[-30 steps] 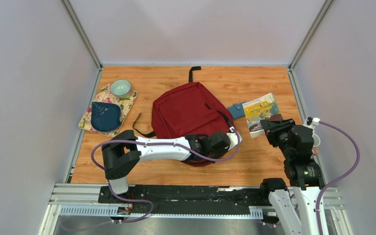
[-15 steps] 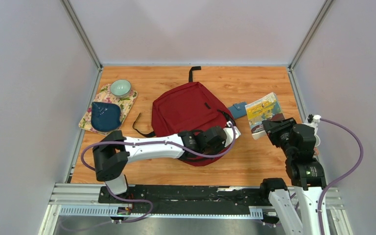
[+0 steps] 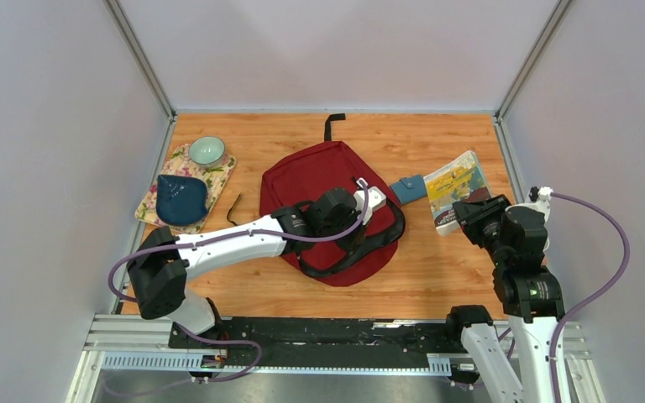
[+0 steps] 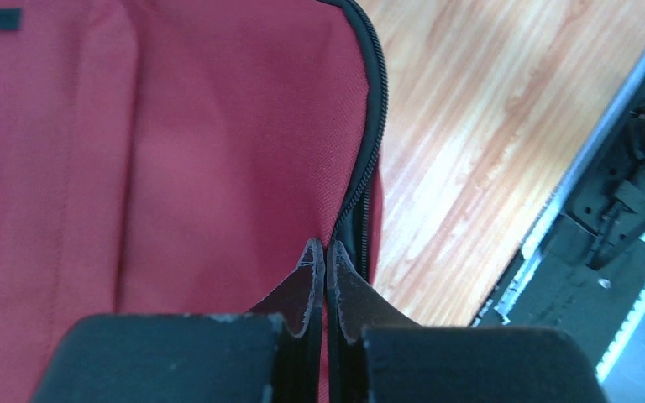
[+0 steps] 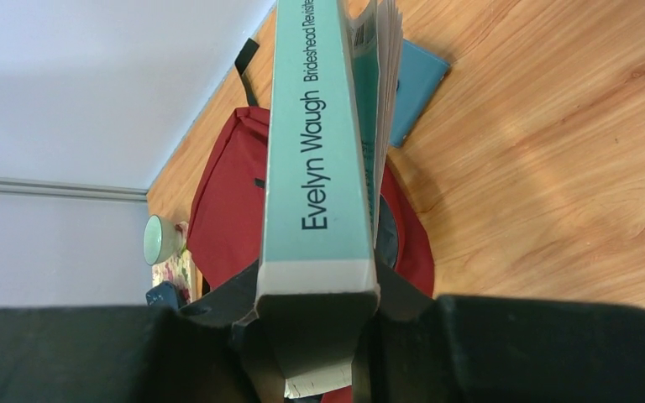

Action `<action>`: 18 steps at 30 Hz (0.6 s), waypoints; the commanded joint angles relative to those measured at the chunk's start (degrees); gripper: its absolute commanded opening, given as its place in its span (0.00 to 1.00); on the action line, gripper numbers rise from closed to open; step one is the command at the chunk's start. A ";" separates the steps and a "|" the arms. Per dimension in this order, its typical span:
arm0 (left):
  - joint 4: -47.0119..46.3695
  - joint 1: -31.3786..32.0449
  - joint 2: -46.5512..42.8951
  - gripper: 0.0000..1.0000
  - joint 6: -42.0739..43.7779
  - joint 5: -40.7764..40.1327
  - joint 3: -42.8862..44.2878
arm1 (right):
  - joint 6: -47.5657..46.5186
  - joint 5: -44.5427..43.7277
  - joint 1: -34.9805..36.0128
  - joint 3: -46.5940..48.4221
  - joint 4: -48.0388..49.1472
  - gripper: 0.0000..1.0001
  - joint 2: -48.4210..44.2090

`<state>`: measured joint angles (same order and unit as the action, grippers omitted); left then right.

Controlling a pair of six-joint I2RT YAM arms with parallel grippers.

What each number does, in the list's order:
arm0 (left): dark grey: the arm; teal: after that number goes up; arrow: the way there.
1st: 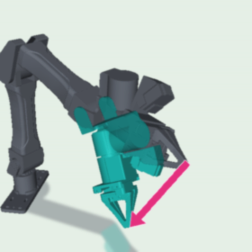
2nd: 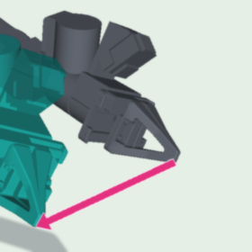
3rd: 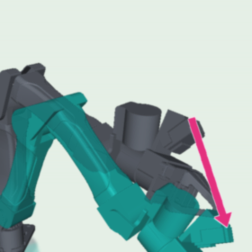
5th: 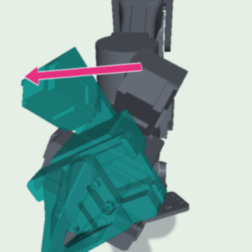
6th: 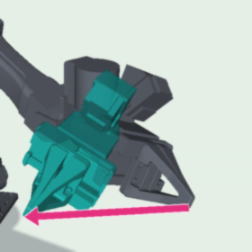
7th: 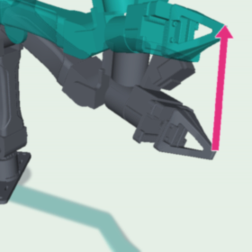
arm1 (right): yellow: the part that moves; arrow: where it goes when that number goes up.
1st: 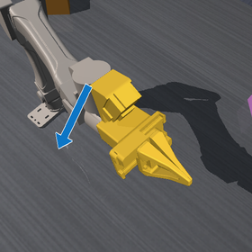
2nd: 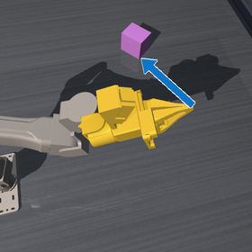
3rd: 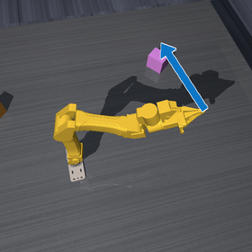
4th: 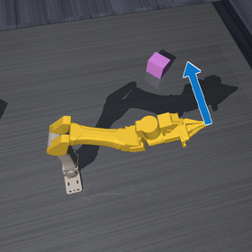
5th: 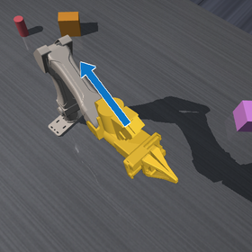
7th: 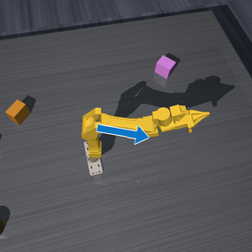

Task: Pack the student bag
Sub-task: Place the book in the student bag.

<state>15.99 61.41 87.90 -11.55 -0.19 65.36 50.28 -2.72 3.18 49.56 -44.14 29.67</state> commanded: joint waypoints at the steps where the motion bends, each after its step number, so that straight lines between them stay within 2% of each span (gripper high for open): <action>1: -4.47 -0.58 -0.45 0.00 -3.21 14.04 -1.20 | -1.24 1.05 -0.10 3.00 5.38 0.00 -0.40; 3: -5.09 -0.59 0.78 0.00 -4.35 14.77 -1.29 | -1.33 1.40 -0.19 3.08 5.38 0.00 -0.40; 7: -4.56 -0.76 1.31 0.00 -6.46 8.73 -1.38 | -2.47 1.84 -0.19 3.70 5.29 0.00 -0.05; 9: -4.91 -1.03 0.17 0.00 -6.38 6.36 -1.47 | -3.87 3.60 -0.19 4.49 4.33 0.00 -0.05; 14: -5.09 -3.13 -4.21 0.00 -6.82 0.28 -1.64 | -7.30 0.18 -0.19 6.42 1.25 0.00 -0.84; 18: -5.62 -4.89 -8.70 0.00 -6.12 -5.07 -1.82 | -9.76 0.78 -0.10 7.57 -1.99 0.00 -0.58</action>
<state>13.87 58.52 86.06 -17.37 1.58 63.05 44.23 -1.48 3.18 52.42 -49.12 30.11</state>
